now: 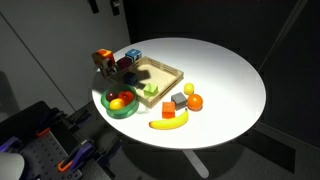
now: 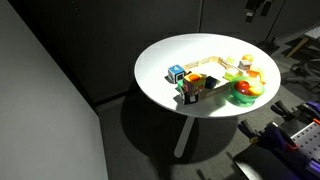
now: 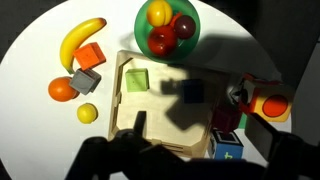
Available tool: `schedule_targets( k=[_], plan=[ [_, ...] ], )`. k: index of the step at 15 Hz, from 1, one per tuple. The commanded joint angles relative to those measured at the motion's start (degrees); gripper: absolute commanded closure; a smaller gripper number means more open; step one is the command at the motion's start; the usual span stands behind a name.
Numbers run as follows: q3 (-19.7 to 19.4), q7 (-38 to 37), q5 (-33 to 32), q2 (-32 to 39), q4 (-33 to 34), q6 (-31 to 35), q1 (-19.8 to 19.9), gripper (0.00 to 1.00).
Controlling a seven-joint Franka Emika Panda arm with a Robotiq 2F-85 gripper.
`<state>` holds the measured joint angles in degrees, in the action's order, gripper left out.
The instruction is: Put the apple on the table
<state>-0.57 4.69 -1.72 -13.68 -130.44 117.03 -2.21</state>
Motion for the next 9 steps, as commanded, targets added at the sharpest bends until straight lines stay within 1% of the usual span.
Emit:
schedule_targets(
  k=[1,6,9],
  plan=[
    [0.27,0.00,-0.33,0.41,0.12,0.31,0.59,0.00],
    [-0.95,0.98,-1.18,2.99,1.12,-1.33,2.26,0.00],
    [-1.96,2.04,-2.07,4.50,0.81,-0.71,3.64,0.00]
  ],
)
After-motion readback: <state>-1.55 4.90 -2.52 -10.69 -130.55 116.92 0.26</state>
